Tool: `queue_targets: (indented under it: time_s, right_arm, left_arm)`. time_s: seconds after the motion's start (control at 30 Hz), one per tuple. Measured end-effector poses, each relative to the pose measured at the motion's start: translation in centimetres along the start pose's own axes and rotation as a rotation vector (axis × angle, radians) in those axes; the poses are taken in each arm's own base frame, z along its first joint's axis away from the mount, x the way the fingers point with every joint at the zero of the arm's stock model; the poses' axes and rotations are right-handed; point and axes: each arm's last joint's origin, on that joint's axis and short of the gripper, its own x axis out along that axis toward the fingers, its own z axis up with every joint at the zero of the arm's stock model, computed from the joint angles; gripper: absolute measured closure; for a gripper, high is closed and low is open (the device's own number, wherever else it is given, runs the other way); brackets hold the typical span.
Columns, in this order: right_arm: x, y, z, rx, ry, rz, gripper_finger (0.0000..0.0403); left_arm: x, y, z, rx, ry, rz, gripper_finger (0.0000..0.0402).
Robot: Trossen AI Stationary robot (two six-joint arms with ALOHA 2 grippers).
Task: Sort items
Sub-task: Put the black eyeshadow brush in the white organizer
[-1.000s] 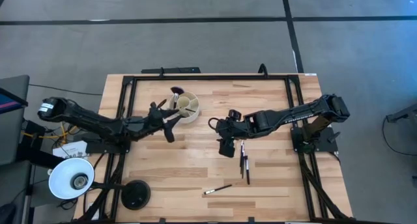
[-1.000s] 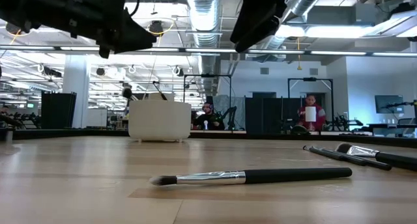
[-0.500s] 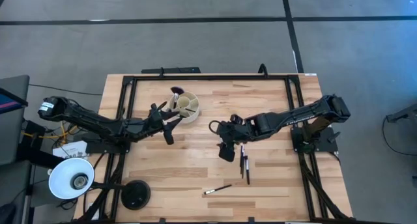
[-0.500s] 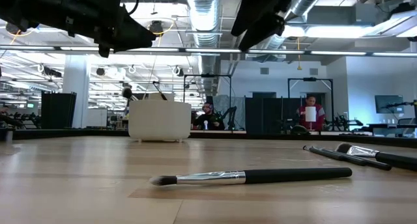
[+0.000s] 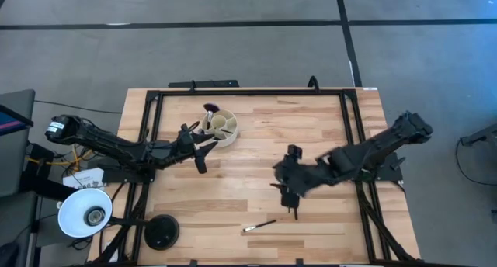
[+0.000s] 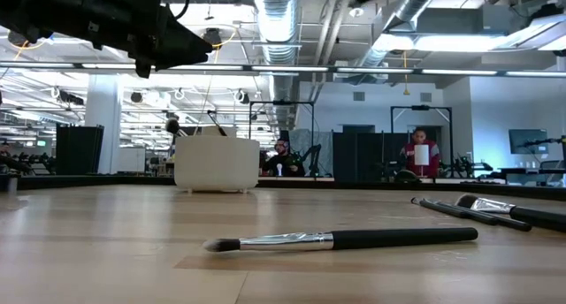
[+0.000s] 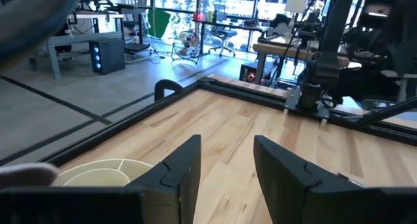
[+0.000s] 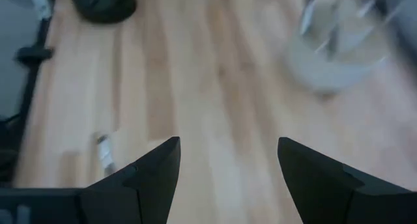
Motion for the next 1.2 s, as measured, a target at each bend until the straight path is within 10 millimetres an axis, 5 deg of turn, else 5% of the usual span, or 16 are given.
queue_targets:
  time_s: [0.13,0.37,0.73,1.03,1.2]
  right_arm:
    - [1.7,2.5,-3.4,-0.061,-0.065,0.032,0.0154]
    - [6.5,5.5,-8.5,-0.023,-0.177,0.426,0.0154]
    - [15.6,8.4,-14.8,-0.080,-0.232,0.412,0.0154]
    - [18.1,8.6,-16.6,-0.121,-0.233,0.389,0.0160]
    - [18.7,8.5,-17.2,-0.135,-0.217,0.369,0.0221]
  left_arm:
    - [0.0,0.0,0.0,0.000,0.000,0.000,0.0263]
    - [0.0,0.0,0.0,-0.003,-0.004,0.000,0.0263]
    - [0.0,0.0,0.2,-0.017,-0.021,-0.002,0.0263]
    - [0.0,-0.1,0.3,-0.019,-0.022,-0.014,0.0263]
    - [0.0,-0.1,0.3,-0.020,-0.023,-0.014,0.0263]
